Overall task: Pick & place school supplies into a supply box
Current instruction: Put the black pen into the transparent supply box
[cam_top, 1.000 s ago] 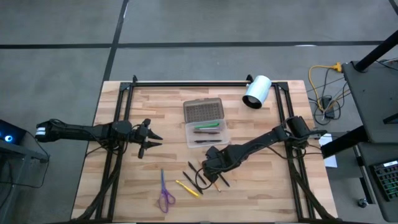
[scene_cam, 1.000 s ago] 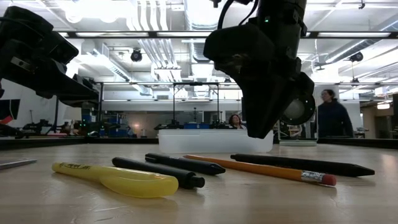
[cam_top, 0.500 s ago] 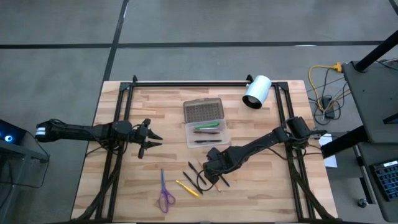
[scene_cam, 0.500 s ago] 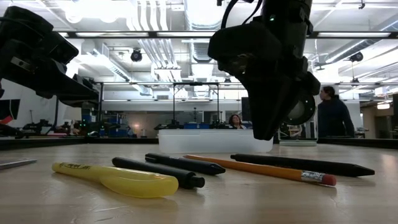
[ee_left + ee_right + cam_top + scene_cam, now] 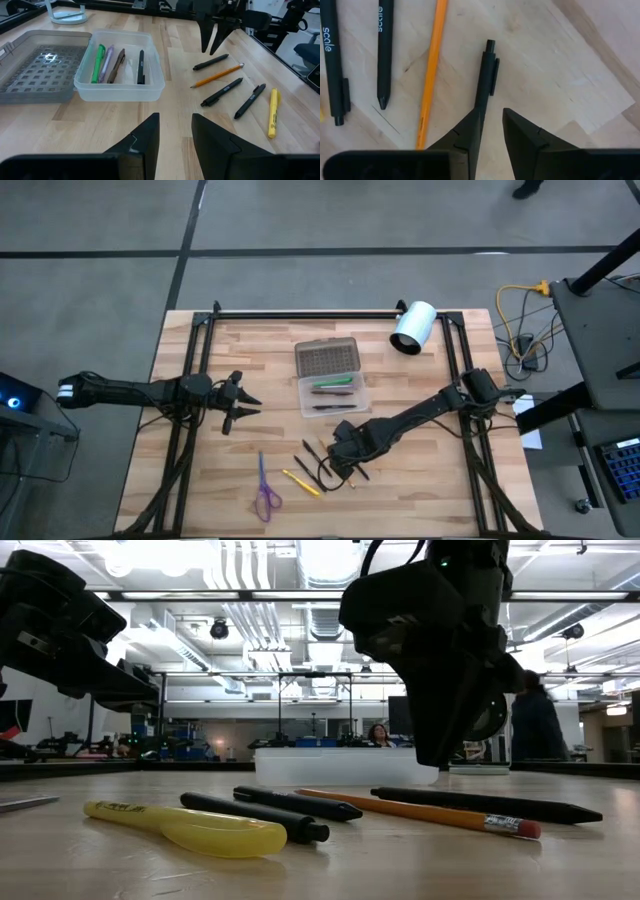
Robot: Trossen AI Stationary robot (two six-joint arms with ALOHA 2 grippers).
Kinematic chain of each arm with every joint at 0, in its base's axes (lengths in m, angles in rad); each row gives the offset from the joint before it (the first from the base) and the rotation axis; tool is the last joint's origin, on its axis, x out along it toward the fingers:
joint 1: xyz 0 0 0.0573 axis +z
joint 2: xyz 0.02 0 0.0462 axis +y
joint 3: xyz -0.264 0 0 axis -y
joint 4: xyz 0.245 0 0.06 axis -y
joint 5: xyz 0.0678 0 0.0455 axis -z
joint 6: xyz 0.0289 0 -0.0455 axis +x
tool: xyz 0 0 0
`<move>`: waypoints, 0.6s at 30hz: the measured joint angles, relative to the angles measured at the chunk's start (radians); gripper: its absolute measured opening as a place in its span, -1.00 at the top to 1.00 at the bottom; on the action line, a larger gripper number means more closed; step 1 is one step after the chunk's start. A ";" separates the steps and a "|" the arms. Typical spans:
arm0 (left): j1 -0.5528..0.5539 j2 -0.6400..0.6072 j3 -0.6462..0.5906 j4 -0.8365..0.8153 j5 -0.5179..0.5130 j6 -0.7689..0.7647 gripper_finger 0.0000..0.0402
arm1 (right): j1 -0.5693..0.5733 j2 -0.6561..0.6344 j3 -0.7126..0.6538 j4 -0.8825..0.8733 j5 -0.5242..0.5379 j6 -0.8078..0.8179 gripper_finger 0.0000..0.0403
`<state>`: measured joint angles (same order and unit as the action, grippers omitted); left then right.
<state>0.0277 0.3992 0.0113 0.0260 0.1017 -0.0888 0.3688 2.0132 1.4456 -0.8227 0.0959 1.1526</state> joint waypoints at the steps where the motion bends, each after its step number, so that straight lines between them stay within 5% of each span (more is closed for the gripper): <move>1: 0.000 0.000 0.000 0.000 0.000 0.000 0.51 | 0.001 0.000 0.000 0.002 0.000 0.000 0.61; 18: 0.000 0.000 0.000 0.000 0.000 0.000 0.51 | 0.004 0.074 0.072 0.000 -0.066 -0.004 0.62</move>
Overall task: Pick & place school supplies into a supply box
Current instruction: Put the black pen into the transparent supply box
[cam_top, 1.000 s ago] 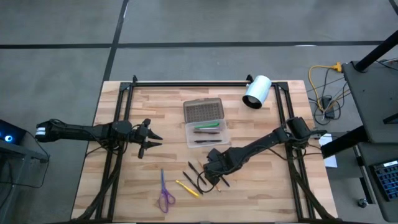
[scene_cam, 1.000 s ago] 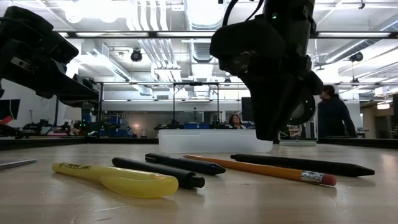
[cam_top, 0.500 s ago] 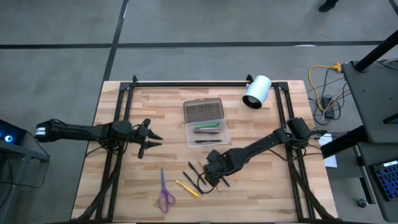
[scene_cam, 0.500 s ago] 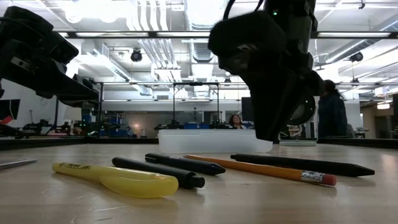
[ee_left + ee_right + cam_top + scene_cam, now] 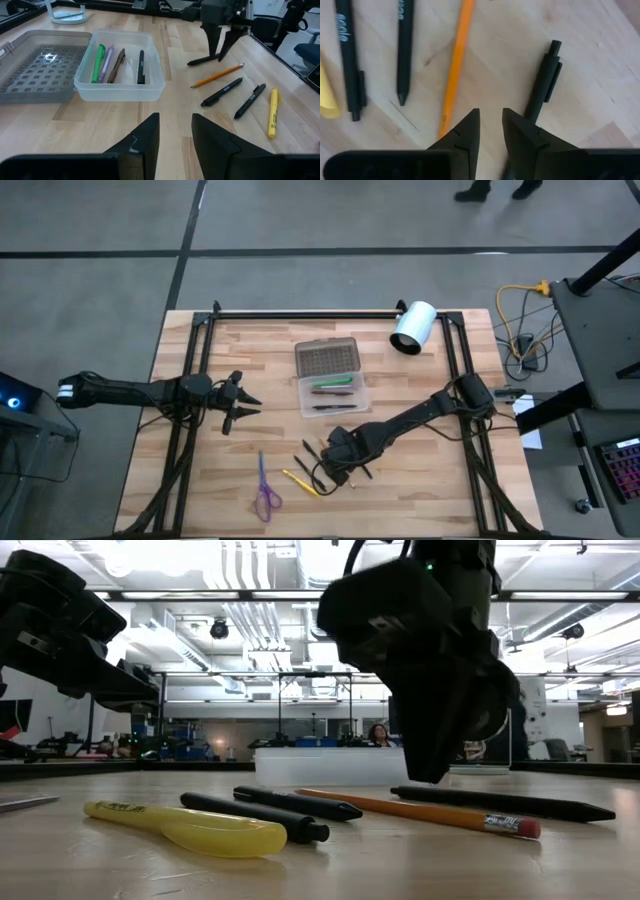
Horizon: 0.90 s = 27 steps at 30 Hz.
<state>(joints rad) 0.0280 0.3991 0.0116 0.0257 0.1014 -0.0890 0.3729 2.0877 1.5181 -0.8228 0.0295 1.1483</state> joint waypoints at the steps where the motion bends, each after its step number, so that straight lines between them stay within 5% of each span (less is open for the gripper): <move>1: 0.000 0.000 0.000 0.000 0.000 0.000 0.51 | 0.000 0.001 0.000 -0.003 0.000 -0.004 0.62; 27: 0.000 0.000 0.000 0.000 0.000 0.000 0.51 | -0.001 0.011 0.063 -0.165 0.100 0.013 0.64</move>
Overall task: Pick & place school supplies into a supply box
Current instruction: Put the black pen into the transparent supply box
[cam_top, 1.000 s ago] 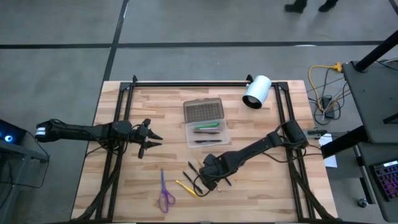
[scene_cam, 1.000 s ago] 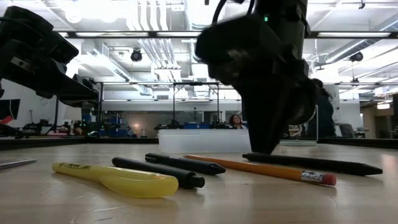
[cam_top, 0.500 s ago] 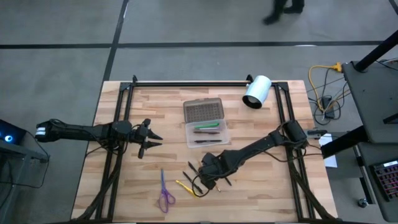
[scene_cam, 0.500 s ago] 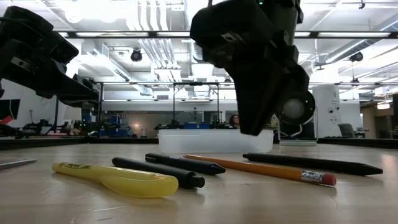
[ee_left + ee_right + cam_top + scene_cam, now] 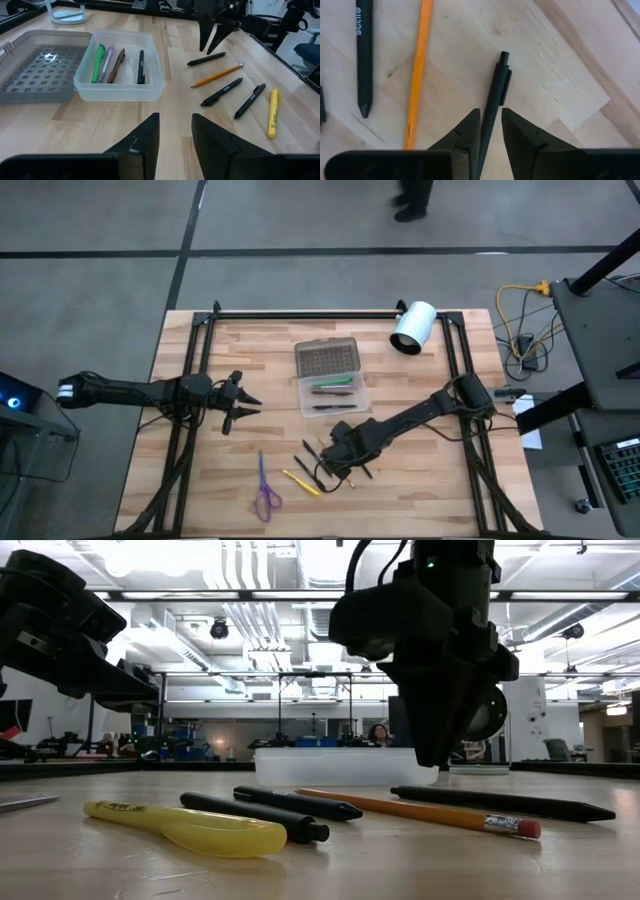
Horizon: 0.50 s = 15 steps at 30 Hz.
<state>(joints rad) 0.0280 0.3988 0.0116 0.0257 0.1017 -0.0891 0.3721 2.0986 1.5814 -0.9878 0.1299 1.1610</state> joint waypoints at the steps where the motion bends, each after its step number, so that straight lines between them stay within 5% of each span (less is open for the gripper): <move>1: 0.000 0.000 0.000 0.000 0.000 0.000 0.51 | 0.000 0.005 0.000 0.000 -0.003 -0.001 0.64; 15: 0.000 0.000 0.000 0.000 0.000 0.000 0.51 | -0.018 0.047 -0.015 0.001 -0.086 -0.010 0.64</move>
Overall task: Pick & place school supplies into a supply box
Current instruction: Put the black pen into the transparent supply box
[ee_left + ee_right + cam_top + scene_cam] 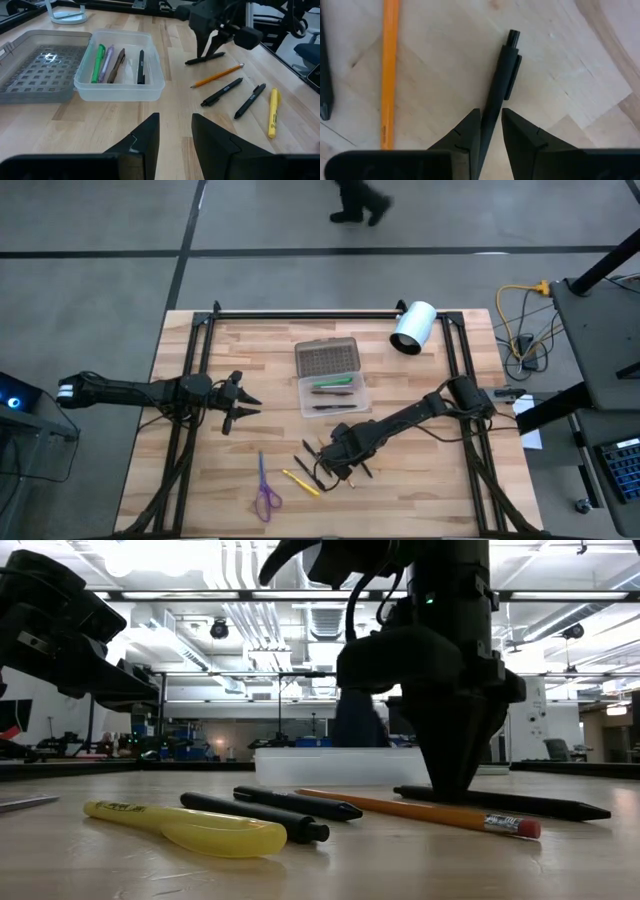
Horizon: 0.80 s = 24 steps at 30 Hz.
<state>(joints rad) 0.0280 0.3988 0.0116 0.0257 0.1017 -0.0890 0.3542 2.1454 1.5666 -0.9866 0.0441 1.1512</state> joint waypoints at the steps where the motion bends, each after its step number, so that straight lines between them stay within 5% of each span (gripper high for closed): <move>1: 0.000 0.000 0.000 0.000 0.000 0.000 0.51 | -0.001 0.001 0.000 0.000 0.000 -0.002 0.64; 24: 0.000 0.000 0.000 0.000 0.000 0.000 0.51 | -0.020 -0.001 -0.026 0.030 -0.057 -0.003 0.81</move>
<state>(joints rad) 0.0280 0.3988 0.0116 0.0257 0.1017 -0.0888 0.3344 2.1445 1.5406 -0.9569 -0.0132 1.1485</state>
